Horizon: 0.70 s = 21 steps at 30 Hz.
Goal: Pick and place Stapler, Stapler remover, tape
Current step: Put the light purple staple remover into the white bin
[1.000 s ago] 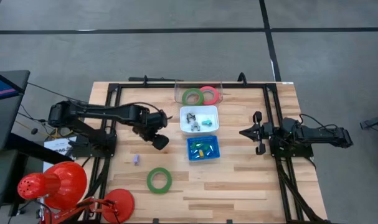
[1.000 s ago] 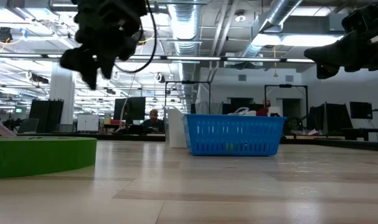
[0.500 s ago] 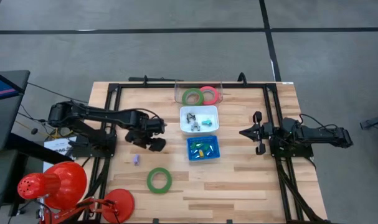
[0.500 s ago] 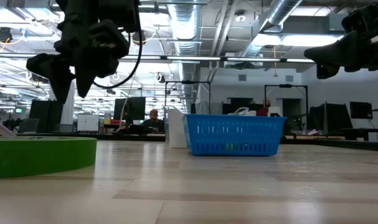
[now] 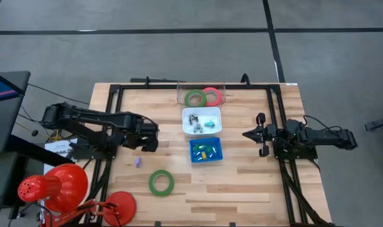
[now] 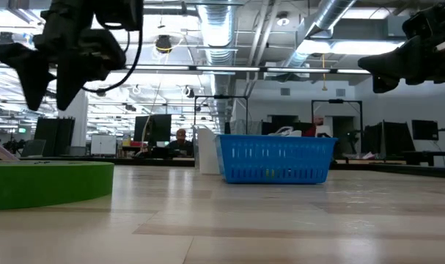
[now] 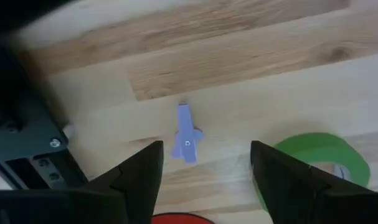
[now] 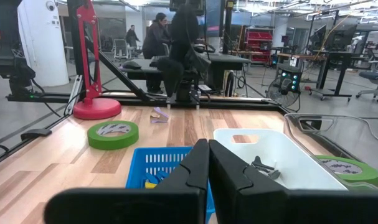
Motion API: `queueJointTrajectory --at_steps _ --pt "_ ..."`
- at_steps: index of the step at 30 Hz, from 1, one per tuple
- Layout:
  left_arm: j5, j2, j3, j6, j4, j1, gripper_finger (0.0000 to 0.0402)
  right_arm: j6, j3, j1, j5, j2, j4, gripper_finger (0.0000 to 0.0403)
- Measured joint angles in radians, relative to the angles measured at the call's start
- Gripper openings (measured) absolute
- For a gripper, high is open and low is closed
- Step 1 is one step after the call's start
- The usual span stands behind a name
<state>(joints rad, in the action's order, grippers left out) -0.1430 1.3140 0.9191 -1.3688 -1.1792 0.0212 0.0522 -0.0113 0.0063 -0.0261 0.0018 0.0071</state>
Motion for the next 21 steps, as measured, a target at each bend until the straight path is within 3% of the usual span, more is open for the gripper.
queueJointTrajectory --at_steps 8,21 --pt "0.001 -0.003 -0.108 -0.009 0.024 0.0 0.0271 0.0 0.0 0.0 0.0 0.0 0.0 0.0001" --pt "-0.049 -0.002 -0.295 -0.009 0.323 0.0 0.0269 0.0 0.0 0.0 0.0 0.0 0.0 0.0001"
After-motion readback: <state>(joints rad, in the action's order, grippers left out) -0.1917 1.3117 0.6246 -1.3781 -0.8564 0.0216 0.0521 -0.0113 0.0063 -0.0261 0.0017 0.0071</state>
